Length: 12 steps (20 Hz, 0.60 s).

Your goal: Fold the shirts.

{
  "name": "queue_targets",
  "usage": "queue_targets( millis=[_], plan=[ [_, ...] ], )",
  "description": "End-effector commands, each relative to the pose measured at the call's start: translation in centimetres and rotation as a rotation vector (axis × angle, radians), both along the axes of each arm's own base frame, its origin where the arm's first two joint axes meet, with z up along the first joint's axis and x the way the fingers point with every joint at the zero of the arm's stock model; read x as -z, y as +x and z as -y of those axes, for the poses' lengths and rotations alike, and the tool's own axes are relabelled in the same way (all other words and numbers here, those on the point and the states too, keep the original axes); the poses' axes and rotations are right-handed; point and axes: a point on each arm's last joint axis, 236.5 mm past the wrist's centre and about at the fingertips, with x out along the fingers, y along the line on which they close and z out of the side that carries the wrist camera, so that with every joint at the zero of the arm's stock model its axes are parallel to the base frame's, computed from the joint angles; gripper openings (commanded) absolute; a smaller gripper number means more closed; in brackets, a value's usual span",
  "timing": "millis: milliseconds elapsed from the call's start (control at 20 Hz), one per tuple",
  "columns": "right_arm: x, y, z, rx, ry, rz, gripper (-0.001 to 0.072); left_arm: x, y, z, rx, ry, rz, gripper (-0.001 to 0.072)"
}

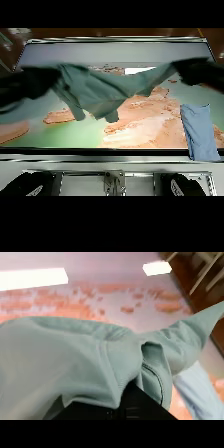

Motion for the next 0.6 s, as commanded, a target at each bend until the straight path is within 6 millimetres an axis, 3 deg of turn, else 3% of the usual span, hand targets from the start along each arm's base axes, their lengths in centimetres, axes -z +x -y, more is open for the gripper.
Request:
queue_targets(
  millis=[0, 100, 200, 300, 400, 550],
  plan=[
    [-13.9, -6.9, 1.4, 0.101, 0.013, 0.404, 0.0061, -9.7, -4.2, -2.7, 0.004, -0.053, 0.246, 0.004],
    [-17.5, -9.6, 2.3, 0.149, 0.01, 0.501, 0.0061, -9.3, -5.0, -3.5, -0.003, -0.017, 0.24, 0.004],
    [-18.8, -11.0, 2.8, 0.181, -0.012, 0.535, 0.0061, -5.7, -4.7, -4.5, -0.029, 0.099, 0.131, 0.004],
    [-18.3, -11.1, 3.1, 0.191, -0.041, 0.518, 0.0061, -2.4, -4.5, -5.7, -0.07, 0.182, 0.014, 0.004],
    [-17.1, -10.2, 3.5, 0.206, -0.079, 0.474, 0.0061, -1.0, -4.4, -5.9, -0.072, 0.215, -0.025, 0.004],
    [-13.8, -6.2, 4.1, 0.211, -0.127, 0.352, 0.0061, 2.5, -3.5, -5.3, -0.064, 0.262, -0.098, 0.0041]
  ],
)
